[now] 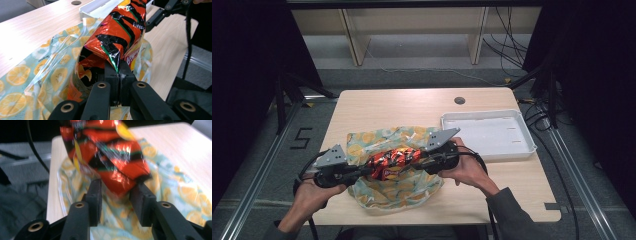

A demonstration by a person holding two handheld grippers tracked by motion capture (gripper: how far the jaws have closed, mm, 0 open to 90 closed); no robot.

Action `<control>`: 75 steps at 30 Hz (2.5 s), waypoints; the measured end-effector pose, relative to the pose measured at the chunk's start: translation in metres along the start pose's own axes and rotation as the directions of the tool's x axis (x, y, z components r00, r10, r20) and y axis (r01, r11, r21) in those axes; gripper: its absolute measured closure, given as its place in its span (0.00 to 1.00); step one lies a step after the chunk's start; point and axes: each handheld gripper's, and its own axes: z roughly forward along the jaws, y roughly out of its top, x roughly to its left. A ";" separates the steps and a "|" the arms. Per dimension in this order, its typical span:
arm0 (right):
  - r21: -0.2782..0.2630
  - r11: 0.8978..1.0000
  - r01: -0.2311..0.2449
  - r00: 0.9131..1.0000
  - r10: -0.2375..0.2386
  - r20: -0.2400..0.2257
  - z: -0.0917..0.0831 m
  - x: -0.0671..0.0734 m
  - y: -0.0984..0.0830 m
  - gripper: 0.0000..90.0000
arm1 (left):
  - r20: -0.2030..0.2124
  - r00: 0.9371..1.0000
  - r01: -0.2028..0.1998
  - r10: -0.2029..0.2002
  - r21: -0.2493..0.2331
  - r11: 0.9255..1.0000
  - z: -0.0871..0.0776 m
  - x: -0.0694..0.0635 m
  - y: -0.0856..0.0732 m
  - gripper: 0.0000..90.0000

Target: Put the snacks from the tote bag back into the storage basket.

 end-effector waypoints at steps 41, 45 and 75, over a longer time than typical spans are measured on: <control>-0.104 0.991 -0.085 0.996 0.085 -0.010 0.001 0.001 0.010 1.00 | -0.043 0.997 0.070 -0.071 -0.034 0.997 -0.021 0.010 -0.012 0.39; -0.126 0.987 -0.101 0.995 0.100 -0.015 0.002 0.001 0.014 1.00 | -0.110 0.992 0.054 -0.057 -0.021 0.998 -0.019 0.010 -0.037 0.32; -0.294 0.951 -0.099 0.994 0.084 -0.063 -0.040 0.006 0.070 1.00 | -0.242 0.970 0.039 -0.009 0.117 0.992 -0.008 0.023 -0.086 0.27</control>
